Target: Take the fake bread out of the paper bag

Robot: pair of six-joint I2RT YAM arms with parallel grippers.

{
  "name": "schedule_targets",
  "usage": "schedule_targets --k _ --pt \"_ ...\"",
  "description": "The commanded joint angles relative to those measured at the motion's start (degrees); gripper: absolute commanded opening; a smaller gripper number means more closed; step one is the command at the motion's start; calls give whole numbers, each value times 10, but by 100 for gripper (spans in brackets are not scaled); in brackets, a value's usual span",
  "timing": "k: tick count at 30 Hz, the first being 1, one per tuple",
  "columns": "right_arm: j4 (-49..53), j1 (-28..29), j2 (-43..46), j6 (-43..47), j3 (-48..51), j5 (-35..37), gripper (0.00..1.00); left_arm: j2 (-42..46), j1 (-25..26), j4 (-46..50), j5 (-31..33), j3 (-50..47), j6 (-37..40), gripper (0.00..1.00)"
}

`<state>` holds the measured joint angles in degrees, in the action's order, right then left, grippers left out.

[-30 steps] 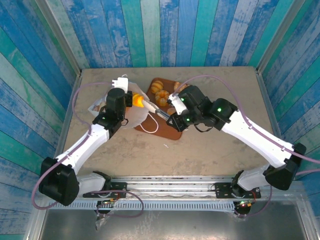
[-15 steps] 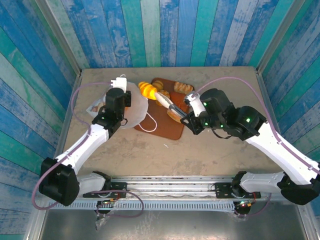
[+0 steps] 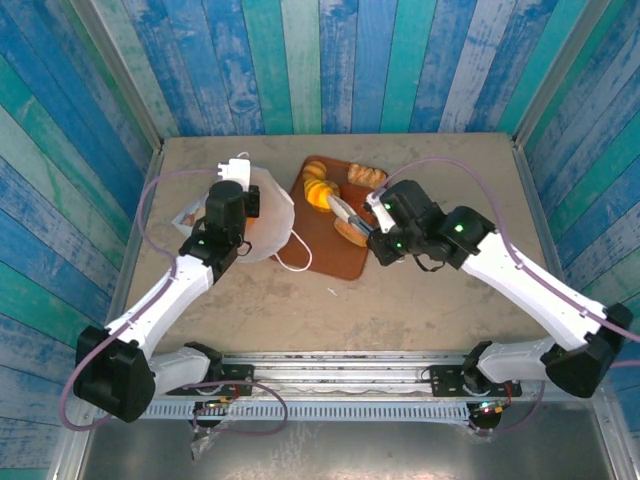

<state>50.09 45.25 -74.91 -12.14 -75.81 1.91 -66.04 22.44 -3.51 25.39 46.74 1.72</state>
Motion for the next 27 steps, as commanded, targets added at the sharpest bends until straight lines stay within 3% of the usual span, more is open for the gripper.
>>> schedule_targets --k 1,14,27 --pt "-48 -4 -27 5 -7 -5 10 27 -2 -12 6 -2 4 0" --pt "-84 -8 -152 33 -30 -27 9 36 -2 -7 9 2 4 0" --pt "-102 -24 -209 40 -57 -33 9 30 -3 -6 0 5 4 0"
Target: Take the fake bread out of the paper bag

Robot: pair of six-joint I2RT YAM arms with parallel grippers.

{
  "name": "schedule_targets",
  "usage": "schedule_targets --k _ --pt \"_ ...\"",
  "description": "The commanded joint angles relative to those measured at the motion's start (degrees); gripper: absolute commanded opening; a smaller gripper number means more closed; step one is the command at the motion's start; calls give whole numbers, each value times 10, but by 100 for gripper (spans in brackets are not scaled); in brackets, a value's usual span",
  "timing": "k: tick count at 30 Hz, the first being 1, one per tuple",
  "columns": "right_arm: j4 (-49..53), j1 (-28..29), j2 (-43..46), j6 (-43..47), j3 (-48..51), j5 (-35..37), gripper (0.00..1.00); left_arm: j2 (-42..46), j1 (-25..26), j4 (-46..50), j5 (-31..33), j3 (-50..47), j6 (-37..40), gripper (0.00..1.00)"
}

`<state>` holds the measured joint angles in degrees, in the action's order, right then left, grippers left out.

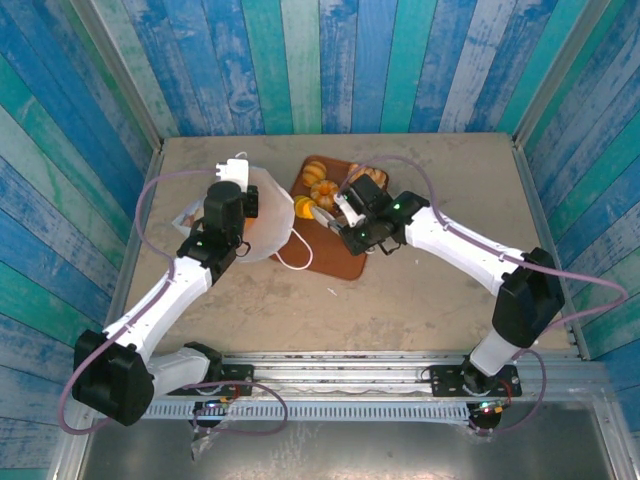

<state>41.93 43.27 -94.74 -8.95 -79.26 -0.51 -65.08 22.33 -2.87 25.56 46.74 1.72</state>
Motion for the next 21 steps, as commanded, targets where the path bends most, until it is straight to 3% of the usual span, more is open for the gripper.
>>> schedule_targets --k 1,10,21 --pt "-22 -4 -18 9 -25 -9 9 20 -2 -12 -2 6 4 0" --pt "-20 -18 -55 3 -39 -15 9 18 -2 -12 -6 4 2 0" --pt "1 -29 -56 -13 -21 -11 19 14 -2 -15 -8 4 0 0"
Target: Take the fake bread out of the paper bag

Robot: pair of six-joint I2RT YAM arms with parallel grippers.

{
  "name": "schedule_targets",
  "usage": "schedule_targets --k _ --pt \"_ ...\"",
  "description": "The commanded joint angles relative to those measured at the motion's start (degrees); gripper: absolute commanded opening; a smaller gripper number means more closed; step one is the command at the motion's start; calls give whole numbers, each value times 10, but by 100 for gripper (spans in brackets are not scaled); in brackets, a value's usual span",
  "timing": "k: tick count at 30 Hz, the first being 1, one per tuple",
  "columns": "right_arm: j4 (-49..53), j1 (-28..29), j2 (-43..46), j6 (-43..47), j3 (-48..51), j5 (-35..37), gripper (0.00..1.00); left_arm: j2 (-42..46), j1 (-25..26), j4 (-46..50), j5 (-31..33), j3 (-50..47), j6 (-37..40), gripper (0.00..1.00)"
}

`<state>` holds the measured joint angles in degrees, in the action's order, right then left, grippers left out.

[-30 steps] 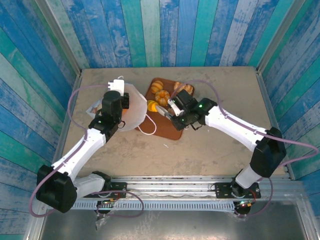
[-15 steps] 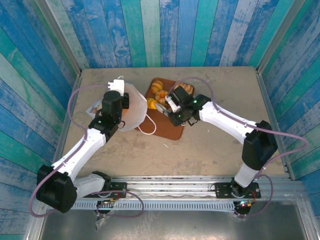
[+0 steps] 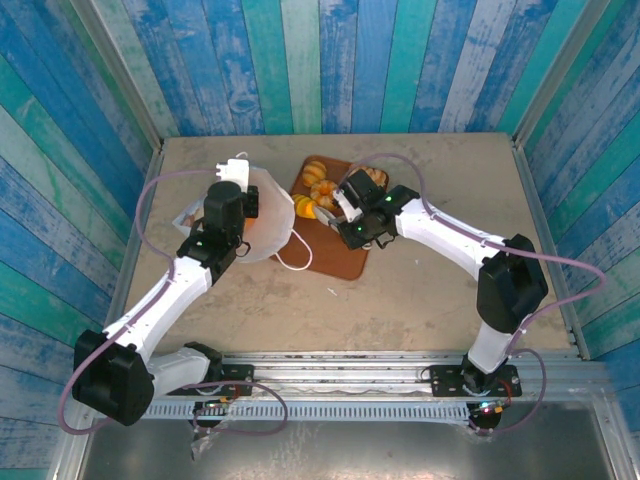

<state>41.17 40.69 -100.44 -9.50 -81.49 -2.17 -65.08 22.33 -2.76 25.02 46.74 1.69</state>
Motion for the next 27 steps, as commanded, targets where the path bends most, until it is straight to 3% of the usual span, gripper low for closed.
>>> schedule_targets --k 1,7,27 --pt "10 -5 0 -8 0 10 21 14 -2 -16 -3 4 0 0" --pt "22 -6 -6 -10 -9 20 29 15 -2 -13 -3 3 0 0" --pt "46 -5 22 -14 -14 41 38 15 -2 -12 -8 7 -1 0"
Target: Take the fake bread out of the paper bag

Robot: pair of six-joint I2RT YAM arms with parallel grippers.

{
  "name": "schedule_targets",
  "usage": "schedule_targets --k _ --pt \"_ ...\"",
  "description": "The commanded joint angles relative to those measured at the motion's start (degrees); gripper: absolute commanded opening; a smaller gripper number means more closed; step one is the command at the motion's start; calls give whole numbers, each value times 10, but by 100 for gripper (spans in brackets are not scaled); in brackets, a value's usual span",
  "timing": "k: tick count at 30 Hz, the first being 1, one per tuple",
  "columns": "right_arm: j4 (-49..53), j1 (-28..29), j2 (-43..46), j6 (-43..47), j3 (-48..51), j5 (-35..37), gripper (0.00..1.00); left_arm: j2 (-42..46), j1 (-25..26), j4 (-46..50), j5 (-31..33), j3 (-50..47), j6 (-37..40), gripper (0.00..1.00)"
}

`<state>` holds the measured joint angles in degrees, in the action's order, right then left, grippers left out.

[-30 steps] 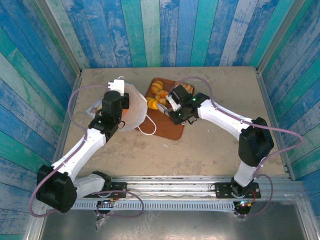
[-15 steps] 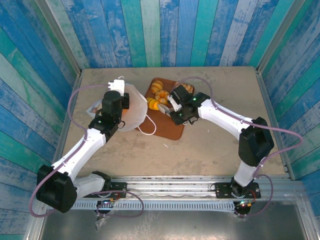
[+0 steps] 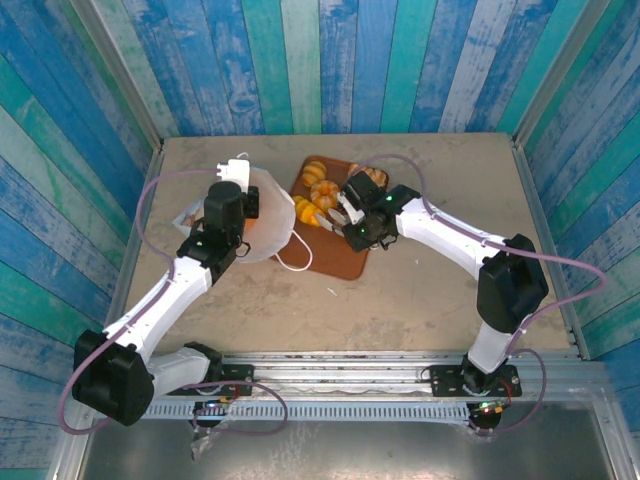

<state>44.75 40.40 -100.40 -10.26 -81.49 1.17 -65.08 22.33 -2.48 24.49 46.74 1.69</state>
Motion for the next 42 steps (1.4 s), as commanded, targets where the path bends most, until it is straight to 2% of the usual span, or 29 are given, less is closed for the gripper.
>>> schedule_targets --k 1,16,27,42 --pt "10 -3 23 -6 -14 3 38 15 -1 -15 -2 7 -1 0" --pt "16 -2 71 -10 -28 -25 37 15 -2 -16 -9 7 8 0" --pt "73 -2 112 -47 -68 -44 38 5 -2 -23 -29 6 28 0" --pt "48 22 175 -80 -75 -178 38 -1 -2 -31 -51 -5 40 0"
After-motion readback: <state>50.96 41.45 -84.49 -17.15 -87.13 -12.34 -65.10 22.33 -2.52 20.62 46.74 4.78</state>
